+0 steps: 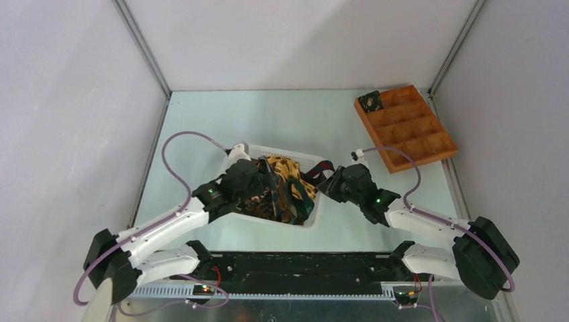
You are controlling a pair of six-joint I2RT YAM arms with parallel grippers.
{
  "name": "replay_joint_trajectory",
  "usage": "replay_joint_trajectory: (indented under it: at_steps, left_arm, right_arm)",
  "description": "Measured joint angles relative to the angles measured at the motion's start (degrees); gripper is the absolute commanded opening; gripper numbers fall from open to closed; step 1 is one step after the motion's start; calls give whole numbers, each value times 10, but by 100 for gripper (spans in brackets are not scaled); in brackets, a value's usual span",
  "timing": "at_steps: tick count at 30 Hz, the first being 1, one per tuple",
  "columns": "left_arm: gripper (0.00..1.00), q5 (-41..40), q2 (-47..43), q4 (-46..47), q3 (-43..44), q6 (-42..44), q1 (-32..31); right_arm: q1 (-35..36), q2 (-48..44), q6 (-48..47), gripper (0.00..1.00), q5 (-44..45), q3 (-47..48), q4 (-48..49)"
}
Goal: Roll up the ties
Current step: Move the bin to the center of the board.
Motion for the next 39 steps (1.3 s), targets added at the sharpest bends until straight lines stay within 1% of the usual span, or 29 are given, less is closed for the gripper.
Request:
replay_joint_trajectory:
  at_steps: [3, 6, 9, 11, 17, 25, 34, 37, 39]
  left_arm:
    - [86, -8, 37, 17, 3, -8, -26]
    - [74, -10, 68, 24, 12, -16, -39]
    - [65, -13, 88, 31, 21, -16, -46]
    - [57, -15, 94, 36, 25, -15, -49]
    - [53, -18, 110, 39, 37, -12, -53]
    - [55, -25, 118, 37, 38, -11, -54]
    - [54, -25, 128, 46, 38, -10, -54]
    - [52, -25, 142, 49, 38, -10, -54]
    - [48, -25, 148, 49, 38, -9, -54]
  right_arm:
    - [0, -4, 0, 14, 2, -3, 0]
    - [-1, -6, 1, 15, 2, -4, 0]
    - [-1, -7, 1, 15, 3, -5, -1]
    - [-1, -7, 1, 15, 3, -5, -1]
    - [-1, -7, 2, 15, 3, -5, 0]
    - [-2, -6, 2, 15, 2, -5, 2]
    - [-4, 0, 2, 14, 1, -5, 12]
    - [-5, 0, 2, 14, 1, -5, 12]
    - [-5, 0, 2, 14, 1, -5, 12]
